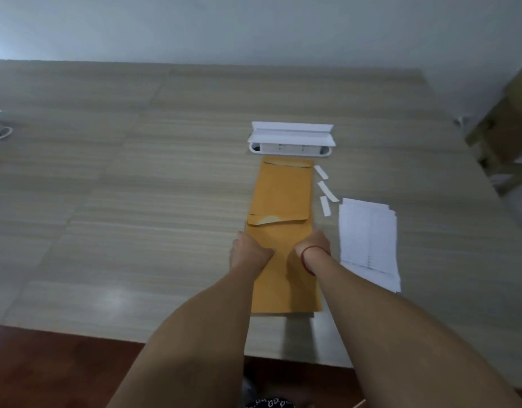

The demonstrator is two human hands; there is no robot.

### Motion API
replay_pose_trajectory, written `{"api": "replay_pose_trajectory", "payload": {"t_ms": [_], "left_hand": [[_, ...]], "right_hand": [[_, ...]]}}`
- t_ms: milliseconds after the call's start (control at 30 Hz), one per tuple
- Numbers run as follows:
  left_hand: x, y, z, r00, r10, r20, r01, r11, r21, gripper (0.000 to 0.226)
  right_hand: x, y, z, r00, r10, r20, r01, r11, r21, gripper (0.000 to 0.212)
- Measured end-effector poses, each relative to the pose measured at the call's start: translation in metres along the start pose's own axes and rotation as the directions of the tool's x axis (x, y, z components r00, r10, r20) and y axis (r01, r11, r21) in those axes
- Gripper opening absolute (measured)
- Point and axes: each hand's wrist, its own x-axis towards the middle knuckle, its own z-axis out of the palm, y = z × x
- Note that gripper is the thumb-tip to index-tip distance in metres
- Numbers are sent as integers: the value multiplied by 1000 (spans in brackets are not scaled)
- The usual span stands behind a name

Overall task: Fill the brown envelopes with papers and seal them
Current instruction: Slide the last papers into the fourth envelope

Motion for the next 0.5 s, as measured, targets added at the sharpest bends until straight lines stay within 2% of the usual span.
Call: {"api": "replay_pose_trajectory", "payload": {"t_ms": [133,233,300,367,433,500], "left_hand": [[-17,-1,33,999,22,-30,-17,990,139,77],[-23,-5,39,998,27,-58,-11,967,254,76],[-21,-6,41,993,76,-88,-47,954,295,75],[-15,-7,41,985,150,-83,-120,947,297,67],[-10,-5,41,978,204,-45,-182,940,289,58],[-7,-1,41,976,215,-17,-202,940,275,61]], "right_hand": [[7,41,-7,1000,1,0,-1,998,-69,24],[10,53,-6,1000,-15,-9,14,987,-162,34],[15,56,-6,996,-73,-53,60,976,-208,40],[20,57,-5,984,-158,-83,135,963,-233,37],[27,56,-4,972,-228,-49,209,946,-246,33],[34,54,-2,960,-280,14,274,927,-257,36]]}}
